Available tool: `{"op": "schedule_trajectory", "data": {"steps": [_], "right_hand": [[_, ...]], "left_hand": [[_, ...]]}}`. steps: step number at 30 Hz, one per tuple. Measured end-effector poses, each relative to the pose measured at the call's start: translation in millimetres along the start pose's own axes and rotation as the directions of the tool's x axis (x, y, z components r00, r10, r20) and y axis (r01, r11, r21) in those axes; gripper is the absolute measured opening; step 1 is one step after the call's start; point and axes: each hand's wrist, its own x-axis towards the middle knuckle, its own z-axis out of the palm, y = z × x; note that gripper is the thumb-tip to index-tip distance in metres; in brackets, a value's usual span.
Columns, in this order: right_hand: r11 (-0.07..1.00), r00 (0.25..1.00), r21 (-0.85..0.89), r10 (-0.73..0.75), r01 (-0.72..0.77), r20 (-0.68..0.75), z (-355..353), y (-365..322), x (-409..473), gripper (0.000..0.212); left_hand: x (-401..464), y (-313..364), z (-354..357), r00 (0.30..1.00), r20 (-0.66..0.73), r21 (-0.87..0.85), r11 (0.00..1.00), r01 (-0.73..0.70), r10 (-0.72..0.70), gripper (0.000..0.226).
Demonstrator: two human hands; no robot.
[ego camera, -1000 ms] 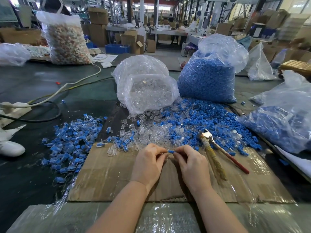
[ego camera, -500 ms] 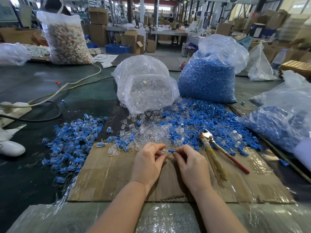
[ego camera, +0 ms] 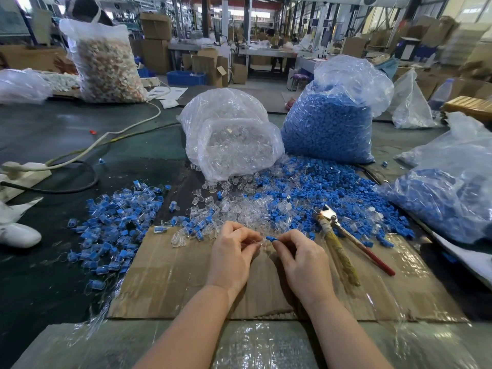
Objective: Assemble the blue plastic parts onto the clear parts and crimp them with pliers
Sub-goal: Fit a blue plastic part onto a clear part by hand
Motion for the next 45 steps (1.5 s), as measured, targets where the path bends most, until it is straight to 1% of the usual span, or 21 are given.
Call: {"op": "schedule_trajectory", "data": {"steps": [4, 8, 12, 16, 20, 22, 27, 30, 33, 35, 37, 42, 45], "right_hand": [[1.000, 1.000, 0.025, -0.019, 0.018, 0.016, -0.9, -0.7, -0.4, 0.010], [0.998, 0.999, 0.045, -0.049, 0.048, 0.022, -0.6, -1.5, -1.2, 0.010], [0.998, 0.999, 0.042, -0.050, 0.050, 0.009, 0.2, -1.1, -1.8, 0.012], [0.998, 0.998, 0.031, -0.052, 0.052, 0.016, 0.3, -1.0, -2.3, 0.013], [0.997, 0.997, 0.008, -0.075, 0.075, 0.019, -0.3, -1.5, -2.2, 0.015], [0.996, 0.996, -0.003, -0.090, 0.090, 0.024, -0.5, -1.2, -2.5, 0.015], [0.994, 0.993, 0.035, -0.109, 0.108, 0.034, -1.1, -1.1, -2.3, 0.014], [0.989, 0.992, 0.067, -0.129, 0.130, -0.013, -1.9, -2.2, -2.1, 0.012], [0.978, 0.983, 0.100, -0.181, 0.184, -0.039, -3.2, -4.1, -2.2, 0.020], [0.967, 0.972, 0.090, -0.234, 0.236, -0.036, -3.8, -4.4, -2.2, 0.022], [0.964, 0.967, 0.076, -0.254, 0.255, -0.025, -4.0, -3.9, -1.7, 0.019], [0.965, 0.967, 0.072, -0.254, 0.254, -0.010, -3.3, -2.8, -1.7, 0.015], [0.971, 0.972, 0.037, -0.234, 0.235, -0.037, -4.4, -5.5, -2.1, 0.019]], "left_hand": [[1.0, -1.2, -1.5, 1.000, -0.006, -0.021, 0.999, 0.029, -0.029, 0.019], [1.9, -2.3, -1.5, 0.998, 0.026, -0.068, 0.996, 0.057, -0.056, 0.017], [1.7, -3.1, -1.1, 0.996, 0.057, -0.118, 0.990, 0.077, -0.070, 0.021], [0.7, -4.4, -0.4, 0.995, 0.079, -0.118, 0.990, 0.077, -0.068, 0.025], [-0.6, -4.3, 0.0, 0.989, 0.140, -0.093, 0.994, 0.061, -0.048, 0.028], [-0.9, -3.6, 0.0, 0.985, 0.163, -0.115, 0.991, 0.074, -0.055, 0.028], [-0.3, -1.8, -2.1, 0.985, 0.160, -0.126, 0.989, 0.084, -0.063, 0.023], [-0.1, -0.2, -3.3, 0.986, 0.152, -0.146, 0.985, 0.088, -0.066, 0.024], [-0.3, 0.5, -4.0, 0.985, 0.158, -0.186, 0.977, 0.105, -0.076, 0.024], [-0.8, 1.0, -4.6, 0.983, 0.169, -0.198, 0.974, 0.106, -0.073, 0.024], [-1.0, 0.9, -4.7, 0.984, 0.169, -0.176, 0.980, 0.090, -0.060, 0.023], [-0.6, 0.3, -4.4, 0.985, 0.161, -0.160, 0.984, 0.082, -0.056, 0.010], [-0.1, 0.3, -3.9, 0.988, 0.145, -0.156, 0.985, 0.080, -0.057, 0.009]]}}
